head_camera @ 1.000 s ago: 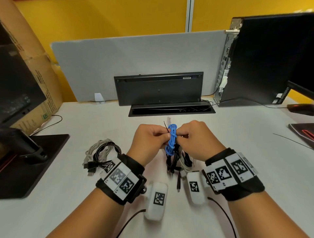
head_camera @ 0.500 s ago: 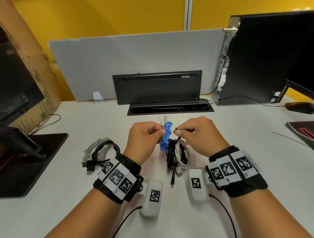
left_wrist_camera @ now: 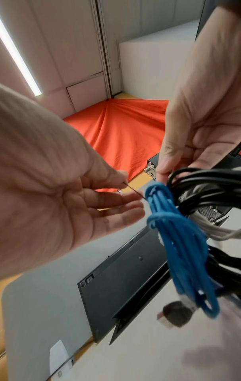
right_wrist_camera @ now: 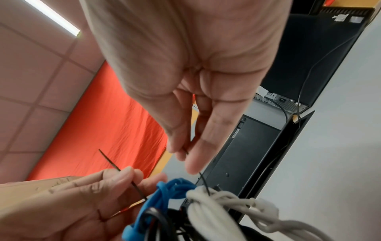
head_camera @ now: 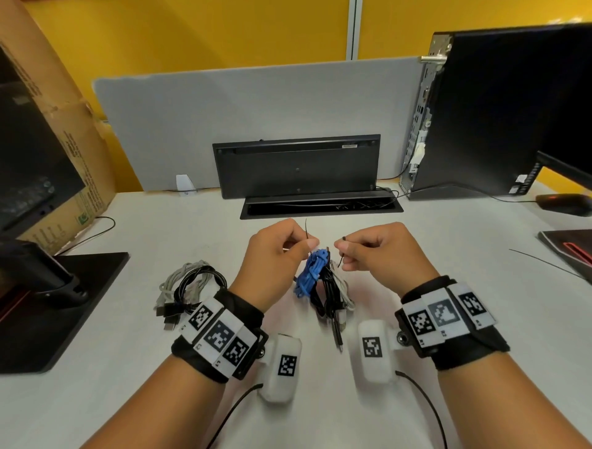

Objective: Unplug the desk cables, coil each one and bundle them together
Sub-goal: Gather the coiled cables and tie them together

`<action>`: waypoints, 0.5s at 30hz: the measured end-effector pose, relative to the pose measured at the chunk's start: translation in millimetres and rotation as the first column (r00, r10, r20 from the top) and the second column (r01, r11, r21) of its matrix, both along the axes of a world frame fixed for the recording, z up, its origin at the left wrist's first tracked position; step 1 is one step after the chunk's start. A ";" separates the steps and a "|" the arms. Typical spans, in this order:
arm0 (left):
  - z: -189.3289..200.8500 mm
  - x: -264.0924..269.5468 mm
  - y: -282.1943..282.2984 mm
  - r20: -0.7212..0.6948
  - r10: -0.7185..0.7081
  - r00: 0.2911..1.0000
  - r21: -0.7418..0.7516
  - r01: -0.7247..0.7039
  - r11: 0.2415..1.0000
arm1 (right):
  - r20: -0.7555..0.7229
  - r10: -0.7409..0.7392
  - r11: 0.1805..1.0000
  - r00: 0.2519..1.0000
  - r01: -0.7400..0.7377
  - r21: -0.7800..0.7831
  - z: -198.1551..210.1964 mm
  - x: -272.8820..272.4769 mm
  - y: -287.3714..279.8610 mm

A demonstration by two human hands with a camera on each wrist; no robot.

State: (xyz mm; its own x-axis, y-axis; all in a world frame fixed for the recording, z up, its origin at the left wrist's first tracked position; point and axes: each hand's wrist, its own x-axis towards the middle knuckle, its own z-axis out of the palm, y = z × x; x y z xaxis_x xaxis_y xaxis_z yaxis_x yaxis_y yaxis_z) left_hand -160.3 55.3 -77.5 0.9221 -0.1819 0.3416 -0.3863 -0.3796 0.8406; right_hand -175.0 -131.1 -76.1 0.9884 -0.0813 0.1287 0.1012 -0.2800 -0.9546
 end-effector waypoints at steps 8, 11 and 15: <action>3.0 -1.4 -5.9 -0.077 -0.084 0.993 -0.029 0.082 0.996 | 0.039 0.081 0.996 0.996 -0.080 -0.034 -2.6 -0.1 9.5; 4.4 -1.6 -6.7 -0.086 -0.090 0.992 -0.051 0.086 0.995 | 0.072 0.086 0.995 0.994 -0.081 -0.059 -3.1 0.5 11.6; 4.1 -0.4 -8.1 -0.096 -0.102 0.990 -0.096 0.093 0.991 | 0.127 0.085 0.985 0.988 -0.064 -0.160 -2.5 0.8 12.8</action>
